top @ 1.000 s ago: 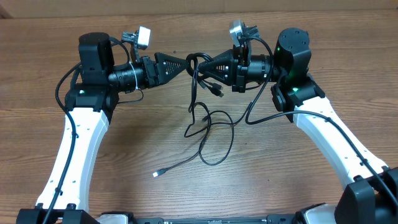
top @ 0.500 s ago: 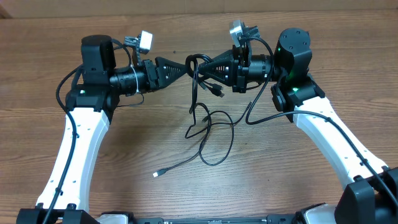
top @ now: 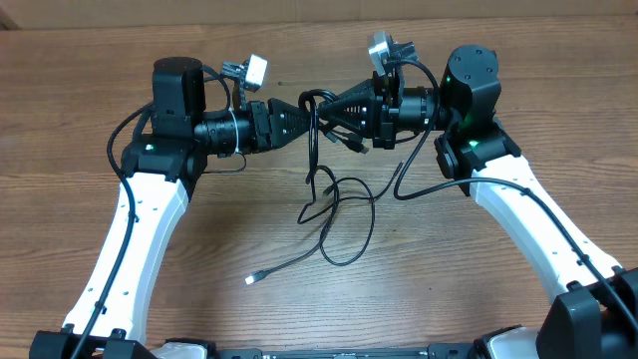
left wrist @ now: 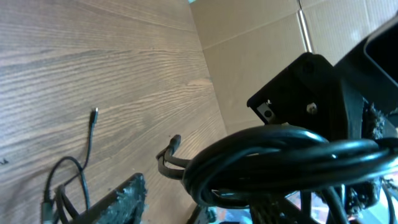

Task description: Untangle cables

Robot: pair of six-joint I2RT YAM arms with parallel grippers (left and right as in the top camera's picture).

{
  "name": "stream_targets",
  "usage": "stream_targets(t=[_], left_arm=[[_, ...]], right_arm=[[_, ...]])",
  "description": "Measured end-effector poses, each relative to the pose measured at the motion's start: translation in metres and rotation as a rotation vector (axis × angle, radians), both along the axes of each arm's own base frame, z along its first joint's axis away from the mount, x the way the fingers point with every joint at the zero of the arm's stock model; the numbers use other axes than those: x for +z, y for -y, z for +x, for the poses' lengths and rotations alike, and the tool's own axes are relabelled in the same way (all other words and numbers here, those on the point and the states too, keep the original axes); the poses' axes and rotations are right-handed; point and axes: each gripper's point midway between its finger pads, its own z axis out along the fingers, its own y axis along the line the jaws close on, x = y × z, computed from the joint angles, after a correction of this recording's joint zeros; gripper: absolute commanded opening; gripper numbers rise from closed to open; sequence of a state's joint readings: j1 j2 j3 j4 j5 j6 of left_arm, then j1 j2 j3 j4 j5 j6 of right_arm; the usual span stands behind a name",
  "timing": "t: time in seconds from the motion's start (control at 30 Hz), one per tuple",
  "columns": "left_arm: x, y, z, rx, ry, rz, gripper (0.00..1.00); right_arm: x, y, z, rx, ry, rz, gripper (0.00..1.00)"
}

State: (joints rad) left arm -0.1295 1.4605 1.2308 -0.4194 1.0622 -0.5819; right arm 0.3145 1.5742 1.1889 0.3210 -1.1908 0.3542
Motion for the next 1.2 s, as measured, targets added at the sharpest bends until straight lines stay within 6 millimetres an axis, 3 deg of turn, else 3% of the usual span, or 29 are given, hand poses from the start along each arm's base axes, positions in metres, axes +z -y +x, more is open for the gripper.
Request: stream_targets(t=[0.4,0.77,1.2], left_arm=[[0.0,0.004,-0.002,0.037,-0.151,-0.042,0.46],[-0.003,0.011,-0.003,0.057,-0.19,-0.033,0.08],[-0.006,0.009,0.001,0.088,-0.199,-0.021,0.04]], right_arm=[[0.0,0.0,0.004,-0.024,0.018,-0.001,0.04],[-0.001,-0.003,0.001,-0.014,0.013,-0.003,0.04],[-0.004,-0.004,0.0,-0.007,-0.001,-0.01,0.04]])
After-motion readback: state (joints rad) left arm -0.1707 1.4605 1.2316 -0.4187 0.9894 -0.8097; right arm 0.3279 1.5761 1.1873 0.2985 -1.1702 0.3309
